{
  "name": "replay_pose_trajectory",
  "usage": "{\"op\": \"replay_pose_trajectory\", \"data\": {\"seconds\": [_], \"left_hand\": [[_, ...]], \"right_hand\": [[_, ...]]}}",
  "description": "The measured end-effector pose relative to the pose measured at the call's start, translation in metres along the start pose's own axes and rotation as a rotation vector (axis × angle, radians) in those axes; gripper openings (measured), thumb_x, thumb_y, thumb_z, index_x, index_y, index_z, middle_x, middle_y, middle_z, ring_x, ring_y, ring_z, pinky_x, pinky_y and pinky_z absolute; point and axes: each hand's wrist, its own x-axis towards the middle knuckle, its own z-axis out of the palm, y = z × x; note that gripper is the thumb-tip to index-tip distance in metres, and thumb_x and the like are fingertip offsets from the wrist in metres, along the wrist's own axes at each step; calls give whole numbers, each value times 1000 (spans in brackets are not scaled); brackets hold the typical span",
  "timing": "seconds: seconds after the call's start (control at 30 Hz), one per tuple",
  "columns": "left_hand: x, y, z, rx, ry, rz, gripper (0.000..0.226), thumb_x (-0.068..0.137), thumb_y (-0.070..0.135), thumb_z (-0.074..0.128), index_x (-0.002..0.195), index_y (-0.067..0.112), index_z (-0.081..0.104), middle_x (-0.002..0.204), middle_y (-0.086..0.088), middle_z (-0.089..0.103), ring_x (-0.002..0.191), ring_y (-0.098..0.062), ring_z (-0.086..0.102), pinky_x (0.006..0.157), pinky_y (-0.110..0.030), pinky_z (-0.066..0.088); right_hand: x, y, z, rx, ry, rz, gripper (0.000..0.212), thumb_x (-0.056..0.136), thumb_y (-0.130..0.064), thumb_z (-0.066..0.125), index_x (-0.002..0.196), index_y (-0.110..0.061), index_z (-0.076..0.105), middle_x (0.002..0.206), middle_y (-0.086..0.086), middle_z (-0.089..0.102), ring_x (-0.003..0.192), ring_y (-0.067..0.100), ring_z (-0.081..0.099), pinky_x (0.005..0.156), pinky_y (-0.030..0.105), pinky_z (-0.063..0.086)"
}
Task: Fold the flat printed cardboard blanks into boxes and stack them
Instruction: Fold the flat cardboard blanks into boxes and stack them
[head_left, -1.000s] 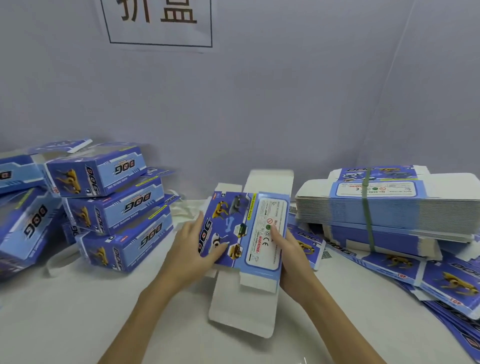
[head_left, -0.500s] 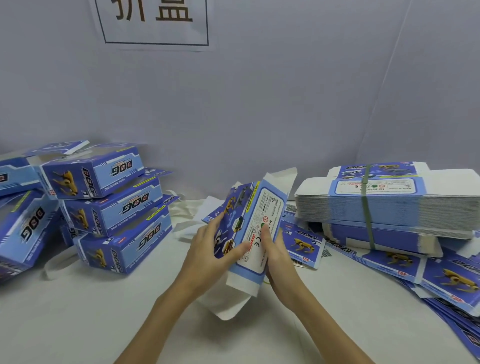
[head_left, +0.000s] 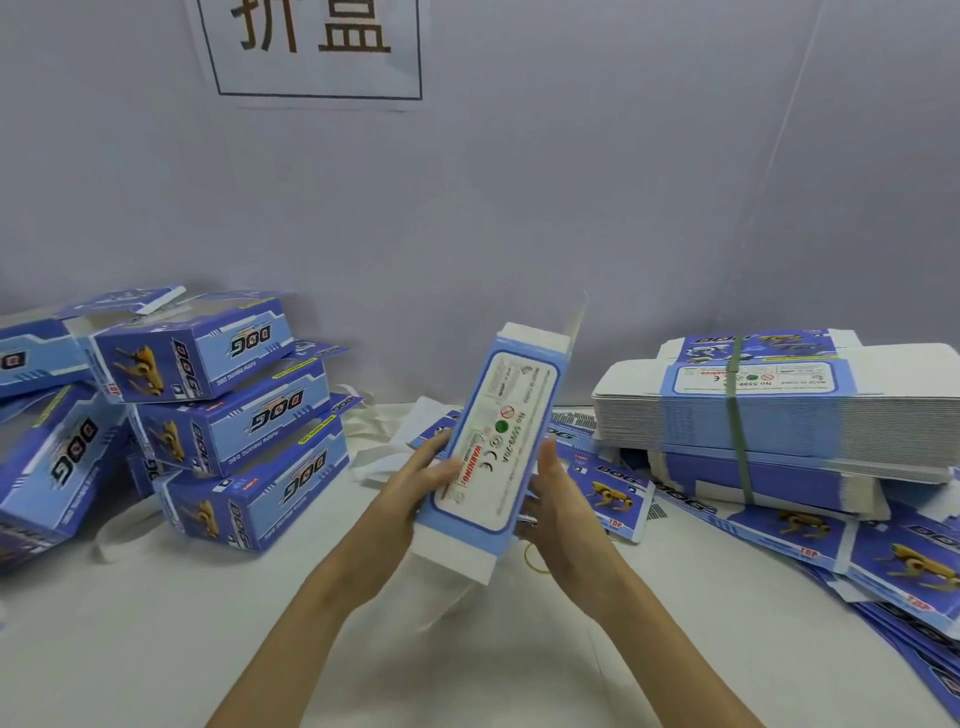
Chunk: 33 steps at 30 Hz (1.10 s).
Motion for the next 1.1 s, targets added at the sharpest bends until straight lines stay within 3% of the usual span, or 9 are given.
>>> {"op": "replay_pose_trajectory", "data": {"seconds": [0.07, 0.2, 0.3, 0.37, 0.5, 0.6, 0.7, 1.0, 1.1], "left_hand": [[-5, 0, 1, -191, 7, -34, 34, 95, 21, 62, 124, 8, 73, 80, -1, 80, 69, -5, 75, 57, -20, 57], [-15, -11, 5, -296, 20, -16, 37, 101, 15, 47, 97, 18, 84, 86, 1, 81, 72, -9, 77, 60, -22, 60], [-10, -6, 6, -169, 38, -72, 36, 107, 24, 44, 126, 12, 72, 100, -3, 80, 85, -14, 77, 74, -27, 61], [-7, -5, 3, -48, 89, -48, 42, 105, 44, 49, 136, 19, 64, 88, 5, 77, 75, -9, 73, 65, -24, 59], [-6, -5, -1, 7, 193, -36, 83, 66, 86, 72, 137, 49, 53, 115, 3, 77, 104, -18, 75, 96, -49, 58], [-6, -4, -3, -46, 267, -11, 89, 63, 76, 82, 140, 64, 38, 115, 8, 78, 104, -19, 77, 84, -41, 61], [-10, 2, -4, -79, 294, 16, 76, 73, 59, 85, 136, 67, 44, 118, -4, 77, 103, -26, 77, 73, -36, 64], [-18, 5, -1, 13, 183, 4, 58, 78, 63, 79, 130, 60, 53, 120, -5, 77, 108, -29, 75, 97, -53, 59], [-22, 12, 12, 16, 168, 34, 47, 94, 46, 70, 136, 43, 51, 118, -9, 76, 107, -29, 75, 105, -56, 53]], "right_hand": [[1, -2, -5, -1, -21, 42, 113, 54, -94, 71, 145, -30, 53, 122, -4, 78, 111, 21, 76, 89, 38, 63], [-3, -4, -14, 189, -77, 138, 103, 51, -76, 91, 135, -25, 63, 127, 10, 76, 111, 33, 76, 77, 43, 66], [-2, -9, -21, 163, 37, 78, 73, 63, -67, 92, 120, -33, 63, 111, -2, 81, 100, 25, 79, 72, 40, 66], [-4, -12, -25, 68, 48, 52, 64, 66, -65, 89, 116, -41, 59, 103, -14, 81, 96, 17, 80, 73, 38, 66], [-10, -8, -16, -90, -79, 128, 66, 75, -65, 80, 129, -64, 41, 119, -15, 78, 104, 21, 79, 78, 38, 66], [-9, -3, -7, -126, -108, 97, 89, 79, -68, 81, 151, -58, 30, 138, -13, 69, 115, 21, 75, 99, 49, 61], [-9, -5, -8, -118, -114, 82, 79, 79, -66, 80, 143, -63, 35, 133, -14, 72, 114, 24, 75, 93, 48, 63], [-8, -10, -9, -35, -10, -23, 48, 88, -51, 69, 128, -64, 45, 118, -13, 77, 109, 22, 77, 74, 37, 67], [-6, -7, -10, -36, 26, -68, 38, 87, -54, 79, 116, -67, 57, 114, -11, 78, 105, 22, 78, 69, 34, 65]]}}
